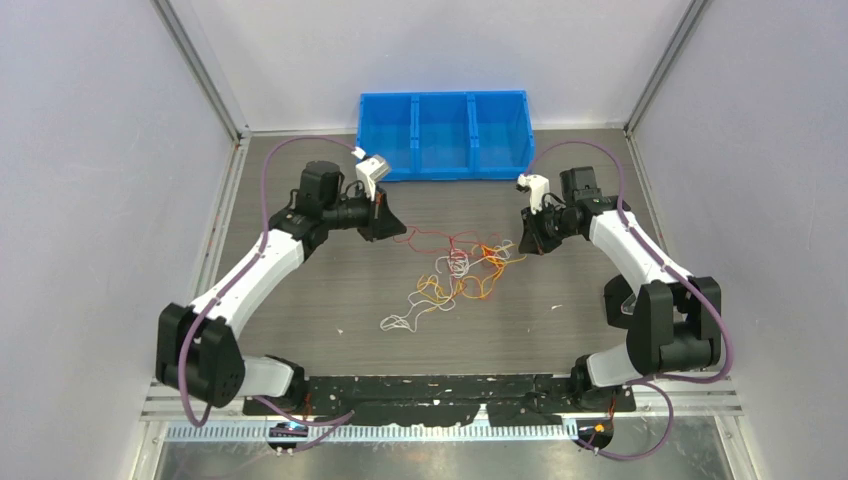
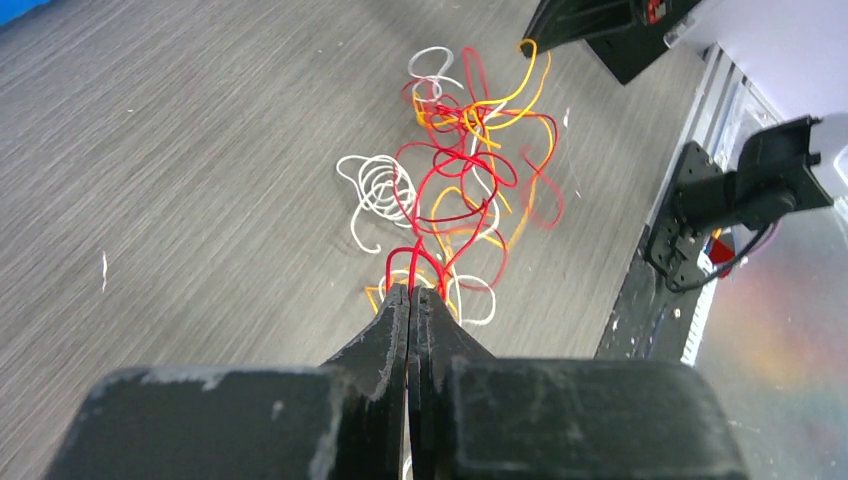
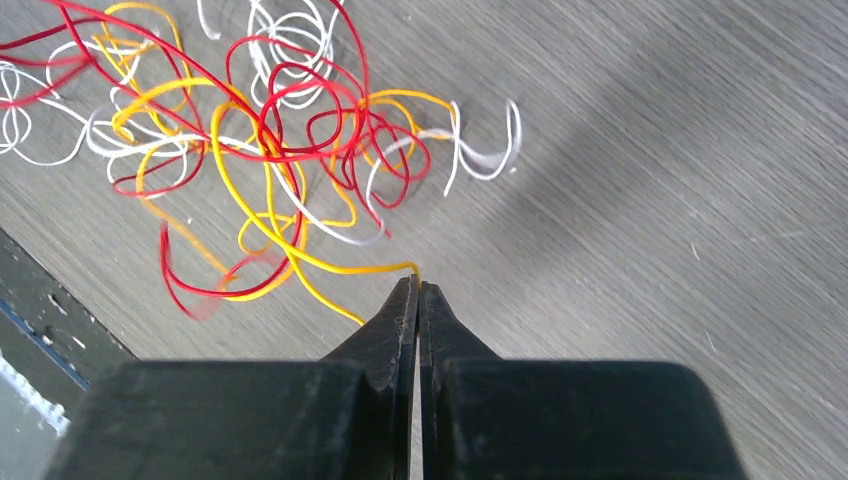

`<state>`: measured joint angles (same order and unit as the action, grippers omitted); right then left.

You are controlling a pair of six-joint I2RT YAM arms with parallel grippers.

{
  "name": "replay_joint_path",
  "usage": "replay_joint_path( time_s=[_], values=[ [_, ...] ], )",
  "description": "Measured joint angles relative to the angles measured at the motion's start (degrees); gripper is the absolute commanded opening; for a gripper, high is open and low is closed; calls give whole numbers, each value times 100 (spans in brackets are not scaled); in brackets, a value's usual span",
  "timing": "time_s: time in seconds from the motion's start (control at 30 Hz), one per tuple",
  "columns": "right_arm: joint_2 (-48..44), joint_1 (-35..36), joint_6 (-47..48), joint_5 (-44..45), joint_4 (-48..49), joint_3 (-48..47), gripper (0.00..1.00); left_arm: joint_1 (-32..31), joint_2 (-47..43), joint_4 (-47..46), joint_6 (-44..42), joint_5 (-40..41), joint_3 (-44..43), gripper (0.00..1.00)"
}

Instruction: Untangle the cables

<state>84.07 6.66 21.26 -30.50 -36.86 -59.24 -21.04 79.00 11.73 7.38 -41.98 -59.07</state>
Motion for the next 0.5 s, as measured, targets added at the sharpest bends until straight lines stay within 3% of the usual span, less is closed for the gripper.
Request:
replay_joint_path(
  time_s=[0.23, 0.5],
  values=[
    [-590, -208, 616, 197, -577, -22, 5, 472, -1075, 1106, -603, -24, -2, 0],
    [-636, -1268, 1292, 363, -1058, -76, 5, 2979, -1528, 3204, -2153, -234, -953, 0]
  ],
)
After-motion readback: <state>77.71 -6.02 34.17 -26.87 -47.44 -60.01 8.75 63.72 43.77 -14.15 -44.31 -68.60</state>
